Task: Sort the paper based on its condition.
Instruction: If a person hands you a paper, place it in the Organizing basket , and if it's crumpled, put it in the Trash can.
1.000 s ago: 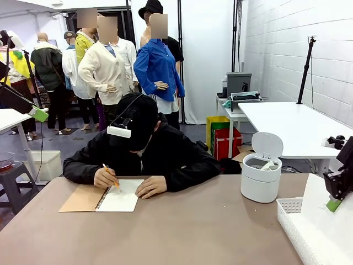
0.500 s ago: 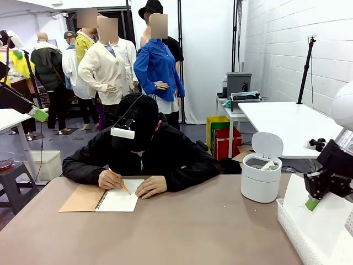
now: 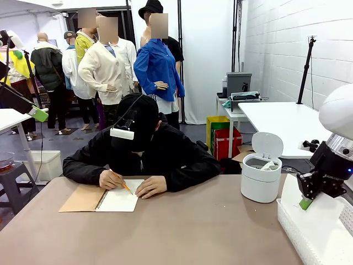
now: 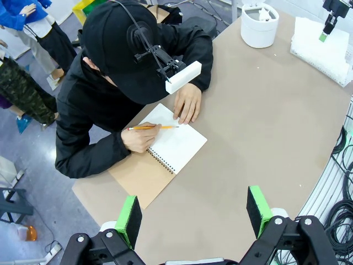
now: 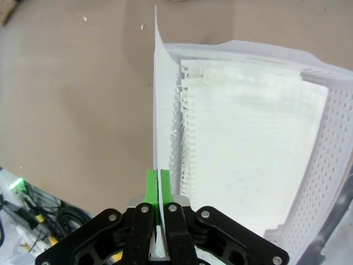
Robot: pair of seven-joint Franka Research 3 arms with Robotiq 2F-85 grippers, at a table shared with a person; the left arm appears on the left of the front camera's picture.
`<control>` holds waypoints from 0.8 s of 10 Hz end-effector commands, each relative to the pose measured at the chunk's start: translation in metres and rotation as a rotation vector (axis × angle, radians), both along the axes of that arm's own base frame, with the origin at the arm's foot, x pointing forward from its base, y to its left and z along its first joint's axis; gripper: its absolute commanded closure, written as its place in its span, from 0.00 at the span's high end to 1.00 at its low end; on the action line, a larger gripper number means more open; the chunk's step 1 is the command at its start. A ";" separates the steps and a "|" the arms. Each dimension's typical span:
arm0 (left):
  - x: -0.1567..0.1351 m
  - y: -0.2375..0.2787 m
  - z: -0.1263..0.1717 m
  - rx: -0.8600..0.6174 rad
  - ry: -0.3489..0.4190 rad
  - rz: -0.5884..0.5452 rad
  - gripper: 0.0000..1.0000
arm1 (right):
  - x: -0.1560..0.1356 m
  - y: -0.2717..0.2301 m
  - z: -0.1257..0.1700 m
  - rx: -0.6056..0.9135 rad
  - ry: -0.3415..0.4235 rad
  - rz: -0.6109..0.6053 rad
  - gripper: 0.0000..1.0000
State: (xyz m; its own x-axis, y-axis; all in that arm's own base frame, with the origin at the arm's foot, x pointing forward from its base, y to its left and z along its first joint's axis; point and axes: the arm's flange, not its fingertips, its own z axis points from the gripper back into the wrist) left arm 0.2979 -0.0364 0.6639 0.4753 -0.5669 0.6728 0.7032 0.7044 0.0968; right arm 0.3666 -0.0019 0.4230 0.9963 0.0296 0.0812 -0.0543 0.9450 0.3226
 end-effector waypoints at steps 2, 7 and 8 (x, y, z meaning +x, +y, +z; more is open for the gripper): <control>0.000 0.001 -0.001 -0.003 -0.004 0.004 1.00 | -0.001 -0.001 0.001 0.004 0.000 0.004 0.00; 0.000 0.001 -0.001 -0.003 -0.004 0.004 1.00 | -0.009 -0.015 0.012 -0.064 0.027 -0.026 0.53; 0.000 0.001 -0.001 -0.003 -0.004 0.004 1.00 | -0.009 -0.020 0.021 -0.103 0.041 -0.021 0.70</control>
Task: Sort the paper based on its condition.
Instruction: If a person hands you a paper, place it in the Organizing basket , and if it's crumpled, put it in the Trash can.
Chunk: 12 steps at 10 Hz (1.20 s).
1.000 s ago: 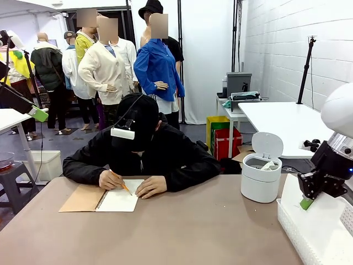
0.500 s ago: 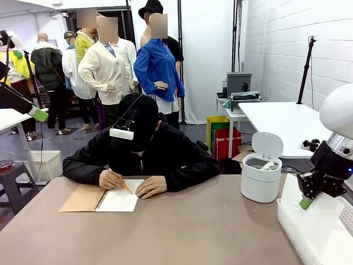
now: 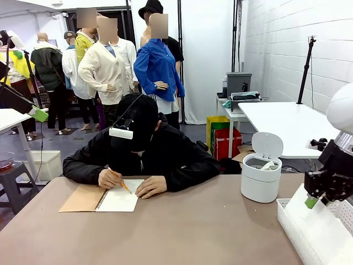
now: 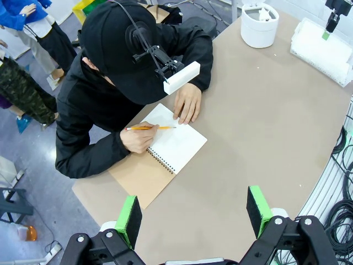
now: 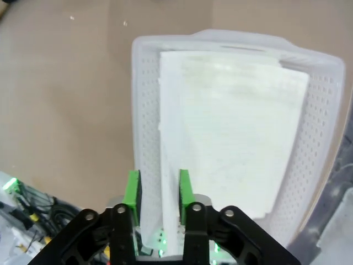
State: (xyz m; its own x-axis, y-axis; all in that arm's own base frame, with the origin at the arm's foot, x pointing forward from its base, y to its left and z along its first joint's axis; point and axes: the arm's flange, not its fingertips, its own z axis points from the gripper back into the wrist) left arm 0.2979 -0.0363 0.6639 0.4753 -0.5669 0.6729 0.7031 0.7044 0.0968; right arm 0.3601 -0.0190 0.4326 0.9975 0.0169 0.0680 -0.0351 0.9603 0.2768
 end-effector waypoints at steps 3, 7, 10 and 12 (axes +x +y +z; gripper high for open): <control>0.000 0.001 -0.001 -0.003 -0.004 0.004 1.00 | 0.005 -0.005 0.027 -0.093 -0.008 0.006 1.00; 0.000 0.001 -0.001 -0.003 -0.004 0.004 1.00 | 0.019 -0.001 0.057 -0.123 -0.023 0.076 1.00; 0.000 0.001 -0.001 -0.003 -0.004 0.004 1.00 | 0.031 0.005 0.088 -0.078 -0.065 0.133 1.00; 0.000 0.001 -0.001 -0.003 -0.004 0.004 1.00 | 0.025 0.006 0.085 -0.097 -0.070 0.101 1.00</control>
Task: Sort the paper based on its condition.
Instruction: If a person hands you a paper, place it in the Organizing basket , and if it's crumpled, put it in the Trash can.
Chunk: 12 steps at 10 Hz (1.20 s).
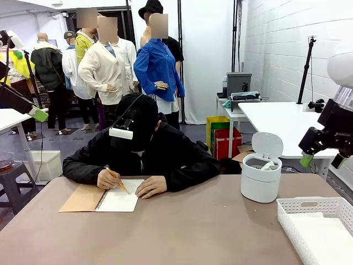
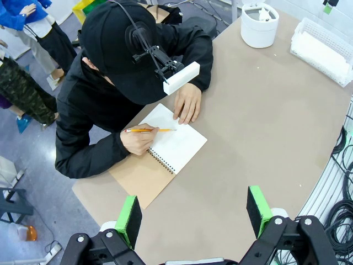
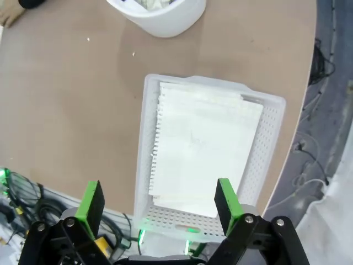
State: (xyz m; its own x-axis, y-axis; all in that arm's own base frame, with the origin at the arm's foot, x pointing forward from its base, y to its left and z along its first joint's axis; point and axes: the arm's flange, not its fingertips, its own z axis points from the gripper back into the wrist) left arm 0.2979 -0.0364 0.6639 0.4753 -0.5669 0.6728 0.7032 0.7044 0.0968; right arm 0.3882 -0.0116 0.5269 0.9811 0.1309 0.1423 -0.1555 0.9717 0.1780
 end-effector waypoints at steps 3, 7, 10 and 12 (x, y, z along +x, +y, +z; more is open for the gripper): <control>0.000 0.001 -0.001 -0.003 -0.004 0.004 1.00 | -0.004 -0.001 -0.010 -0.004 0.011 -0.005 1.00; 0.000 0.001 -0.001 -0.003 -0.004 0.004 1.00 | -0.002 0.000 -0.007 0.001 0.013 -0.001 1.00; 0.000 0.001 -0.001 -0.003 -0.004 0.004 1.00 | 0.012 0.060 -0.008 0.110 0.111 0.205 1.00; 0.000 0.001 -0.001 -0.003 -0.004 0.004 1.00 | 0.019 0.098 -0.013 0.161 0.142 0.304 1.00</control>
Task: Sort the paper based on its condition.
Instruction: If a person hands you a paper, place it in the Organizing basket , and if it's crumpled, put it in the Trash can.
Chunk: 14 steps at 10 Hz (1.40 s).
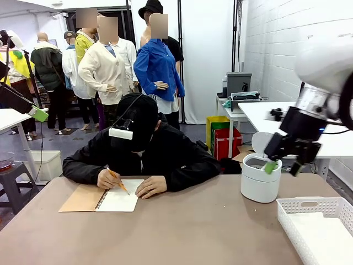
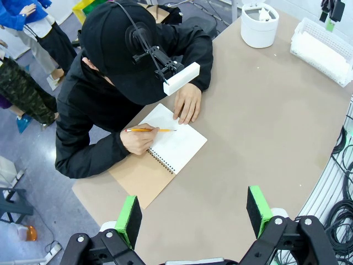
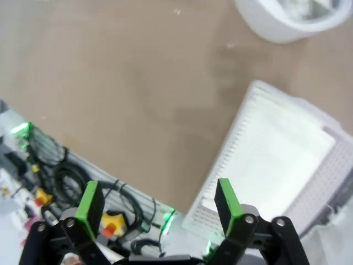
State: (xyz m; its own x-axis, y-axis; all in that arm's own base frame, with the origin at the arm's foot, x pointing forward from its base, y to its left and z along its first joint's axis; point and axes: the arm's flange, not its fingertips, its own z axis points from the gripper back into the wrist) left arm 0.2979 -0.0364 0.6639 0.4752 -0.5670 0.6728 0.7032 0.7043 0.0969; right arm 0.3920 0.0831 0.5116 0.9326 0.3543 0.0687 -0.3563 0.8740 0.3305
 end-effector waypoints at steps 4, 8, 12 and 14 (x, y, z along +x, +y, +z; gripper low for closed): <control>0.000 0.001 -0.001 -0.003 -0.004 0.004 1.00 | 0.041 0.089 0.024 0.216 -0.062 0.292 1.00; 0.000 0.001 -0.001 -0.003 -0.004 0.004 1.00 | 0.047 0.153 0.071 0.227 -0.380 0.446 1.00; 0.000 0.001 -0.001 -0.003 -0.004 0.004 1.00 | 0.025 0.177 0.111 0.128 -0.594 0.392 1.00; 0.000 0.001 -0.001 -0.003 -0.004 0.004 1.00 | 0.015 0.182 0.128 0.110 -0.639 0.384 1.00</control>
State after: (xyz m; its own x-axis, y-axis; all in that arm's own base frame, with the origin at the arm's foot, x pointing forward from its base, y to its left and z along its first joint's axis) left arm 0.2979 -0.0365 0.6639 0.4752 -0.5671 0.6727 0.7033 0.7043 0.0970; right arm 0.4155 0.2622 0.6445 0.5023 0.6133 0.6096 -0.7992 0.5984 0.0565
